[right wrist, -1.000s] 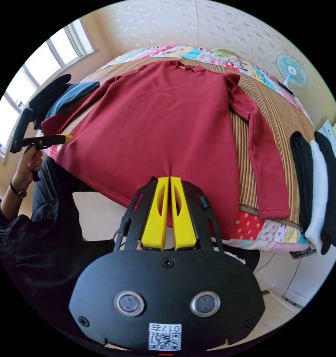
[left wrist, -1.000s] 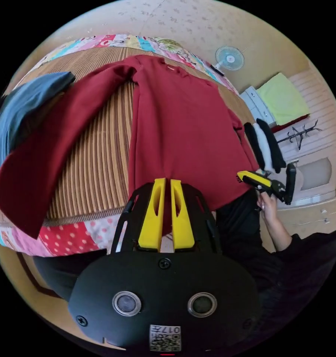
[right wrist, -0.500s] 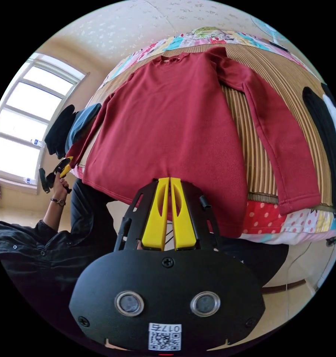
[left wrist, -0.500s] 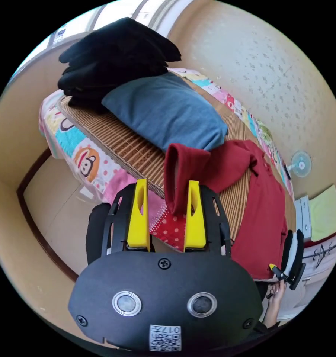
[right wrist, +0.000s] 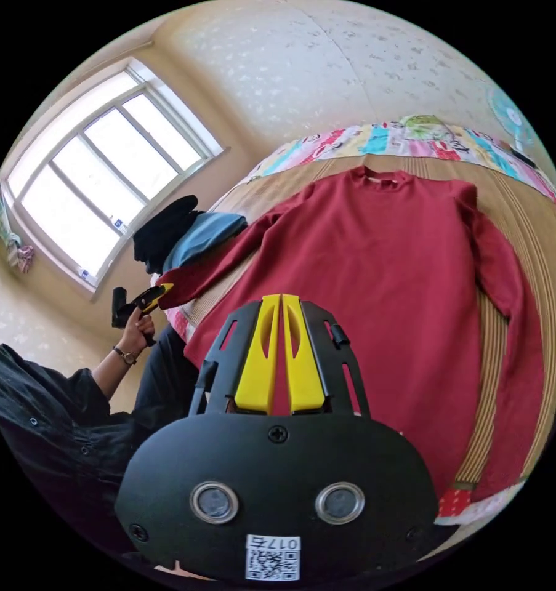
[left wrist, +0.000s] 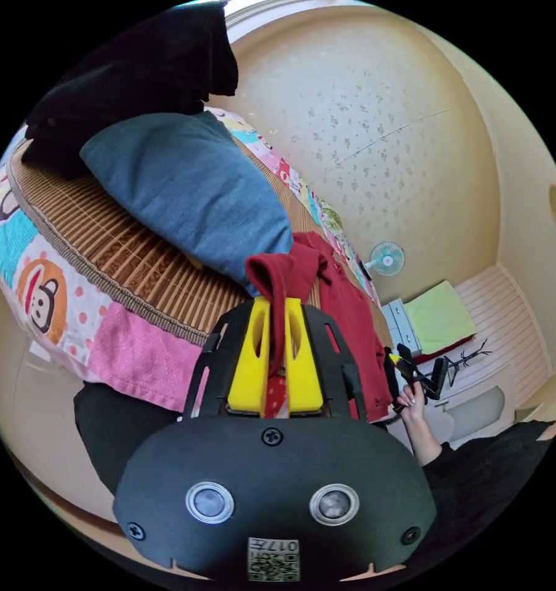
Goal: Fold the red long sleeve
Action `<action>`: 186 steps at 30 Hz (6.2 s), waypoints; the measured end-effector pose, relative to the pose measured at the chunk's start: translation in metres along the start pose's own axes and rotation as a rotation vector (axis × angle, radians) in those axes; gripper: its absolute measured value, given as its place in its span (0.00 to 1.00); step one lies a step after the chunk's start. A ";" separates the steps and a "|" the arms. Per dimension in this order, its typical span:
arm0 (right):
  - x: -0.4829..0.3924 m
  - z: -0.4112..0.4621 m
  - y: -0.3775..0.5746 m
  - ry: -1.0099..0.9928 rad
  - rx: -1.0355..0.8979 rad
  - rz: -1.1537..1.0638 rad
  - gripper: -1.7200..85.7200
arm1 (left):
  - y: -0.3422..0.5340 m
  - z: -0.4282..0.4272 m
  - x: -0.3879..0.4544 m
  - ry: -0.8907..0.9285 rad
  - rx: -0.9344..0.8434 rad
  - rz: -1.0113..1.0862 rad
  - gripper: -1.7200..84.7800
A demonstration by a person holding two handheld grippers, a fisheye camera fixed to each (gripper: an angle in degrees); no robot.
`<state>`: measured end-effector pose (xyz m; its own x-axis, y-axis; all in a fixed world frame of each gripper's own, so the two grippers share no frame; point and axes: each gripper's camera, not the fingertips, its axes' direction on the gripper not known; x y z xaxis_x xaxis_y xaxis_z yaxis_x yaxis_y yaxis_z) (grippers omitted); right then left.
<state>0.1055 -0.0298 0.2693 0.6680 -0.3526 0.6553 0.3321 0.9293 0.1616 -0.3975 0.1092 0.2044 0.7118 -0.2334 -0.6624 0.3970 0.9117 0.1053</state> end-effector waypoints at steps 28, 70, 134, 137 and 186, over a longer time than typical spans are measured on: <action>-0.029 0.035 0.111 -0.181 -0.329 -0.055 0.03 | -0.097 0.379 0.331 0.243 -0.527 0.515 0.15; 0.292 -0.174 0.358 -0.822 0.771 1.555 0.14 | -0.015 0.069 0.119 0.131 -0.459 0.067 0.16; 0.094 -0.044 0.065 0.067 -0.015 0.305 0.03 | 0.005 0.189 0.161 -0.238 -0.263 0.208 0.09; 0.060 -0.004 0.102 0.303 -0.188 0.309 0.03 | 0.051 0.189 0.164 -0.358 -0.377 0.241 0.08; 0.095 -0.314 0.259 -0.611 0.439 0.150 0.05 | 0.048 -0.055 0.045 0.810 -0.355 0.132 0.07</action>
<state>0.4636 0.1430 0.1416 0.1558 -0.2143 0.9643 -0.1134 0.9658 0.2330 -0.3780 0.1613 0.1385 0.0577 0.0686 -0.9960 0.0427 0.9966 0.0711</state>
